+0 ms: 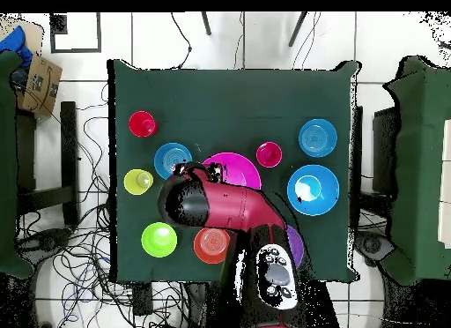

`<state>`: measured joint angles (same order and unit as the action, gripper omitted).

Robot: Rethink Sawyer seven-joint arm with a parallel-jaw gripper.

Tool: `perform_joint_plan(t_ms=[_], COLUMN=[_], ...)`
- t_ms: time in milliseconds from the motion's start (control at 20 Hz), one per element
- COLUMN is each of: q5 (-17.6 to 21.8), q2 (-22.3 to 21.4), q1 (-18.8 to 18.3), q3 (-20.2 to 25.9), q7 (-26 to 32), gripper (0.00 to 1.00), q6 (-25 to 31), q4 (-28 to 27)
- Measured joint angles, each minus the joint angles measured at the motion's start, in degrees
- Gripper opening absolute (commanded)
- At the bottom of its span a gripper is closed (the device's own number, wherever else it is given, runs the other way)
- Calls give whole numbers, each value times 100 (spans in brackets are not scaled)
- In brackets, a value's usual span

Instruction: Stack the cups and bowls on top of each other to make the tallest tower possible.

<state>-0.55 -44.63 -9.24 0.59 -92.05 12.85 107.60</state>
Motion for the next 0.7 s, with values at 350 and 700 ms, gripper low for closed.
perform_joint_plan(t_ms=[350, 700], q5=[2, 0], q2=[292, 568], q1=[-313, -290], q3=[156, 158], q7=[0, 0], gripper=[100, 100], q6=[-1, -1], q4=[-234, -322])
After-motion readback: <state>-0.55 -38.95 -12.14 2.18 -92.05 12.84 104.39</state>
